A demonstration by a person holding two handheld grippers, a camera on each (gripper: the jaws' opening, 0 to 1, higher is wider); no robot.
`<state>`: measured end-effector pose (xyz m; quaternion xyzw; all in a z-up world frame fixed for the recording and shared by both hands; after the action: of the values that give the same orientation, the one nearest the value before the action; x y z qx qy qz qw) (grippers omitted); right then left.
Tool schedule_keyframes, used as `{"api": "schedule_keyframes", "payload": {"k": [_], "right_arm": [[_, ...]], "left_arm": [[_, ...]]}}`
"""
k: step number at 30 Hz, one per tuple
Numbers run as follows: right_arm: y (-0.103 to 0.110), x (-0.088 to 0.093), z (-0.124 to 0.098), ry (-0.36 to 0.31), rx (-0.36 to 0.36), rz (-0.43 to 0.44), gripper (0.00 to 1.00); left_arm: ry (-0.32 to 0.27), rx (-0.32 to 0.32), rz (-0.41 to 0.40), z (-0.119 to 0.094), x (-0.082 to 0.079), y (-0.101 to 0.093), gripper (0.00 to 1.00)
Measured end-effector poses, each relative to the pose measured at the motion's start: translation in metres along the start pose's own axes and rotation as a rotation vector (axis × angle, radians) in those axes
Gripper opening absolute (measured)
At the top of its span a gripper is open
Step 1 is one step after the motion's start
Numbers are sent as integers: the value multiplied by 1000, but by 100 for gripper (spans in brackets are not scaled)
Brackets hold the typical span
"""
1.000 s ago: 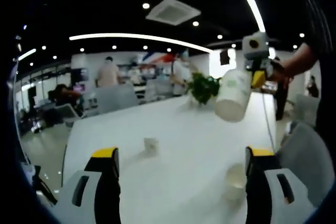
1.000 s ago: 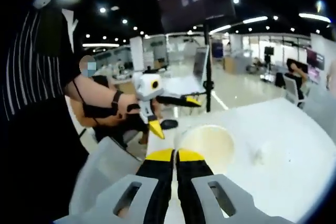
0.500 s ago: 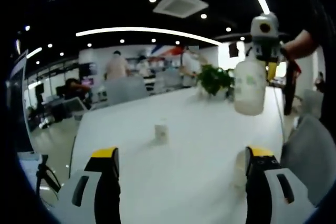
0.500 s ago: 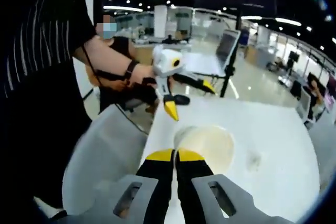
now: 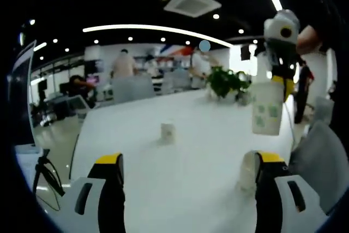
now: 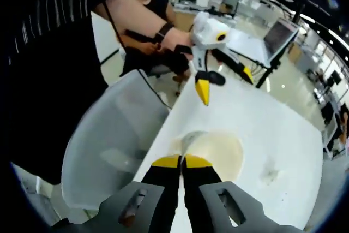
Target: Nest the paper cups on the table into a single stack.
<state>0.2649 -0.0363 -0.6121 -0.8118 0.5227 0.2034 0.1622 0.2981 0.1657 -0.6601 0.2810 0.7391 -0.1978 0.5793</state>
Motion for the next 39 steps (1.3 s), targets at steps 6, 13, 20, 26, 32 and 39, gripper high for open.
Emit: {"api": "schedule_keyframes", "payload": {"k": [6, 13, 20, 26, 32, 39], "right_arm": [[5, 5, 26, 94, -16, -110, 0], [6, 11, 46, 136, -35, -142, 0], [3, 12, 60, 145, -61, -126, 0], [4, 17, 68, 160, -75, -127, 0], [5, 18, 72, 158, -87, -143, 0], [6, 19, 77, 157, -95, -163, 5]], "left_arm": [[-10, 0, -11, -2, 1, -3, 98], [-19, -2, -15, -3, 0, -4, 98], [-24, 0, -16, -1, 0, -6, 98], [-22, -5, -23, -2, 1, -5, 98], [-29, -10, -36, -2, 1, -5, 98], [-27, -11, -32, -1, 5, 2, 98]]}}
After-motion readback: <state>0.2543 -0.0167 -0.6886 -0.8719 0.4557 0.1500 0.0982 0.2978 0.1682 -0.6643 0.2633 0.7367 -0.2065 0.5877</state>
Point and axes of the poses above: the point that each gripper's makers call its tool centre point, and the gripper's own axes: z roughly forward along the fingers, y roughly to its left, x roughly out of its underside, the point moved 5 cm from there along -z, roughly backward along the fingers, and after that the axes turned 3 degrees about z, right-handed, at the moved point
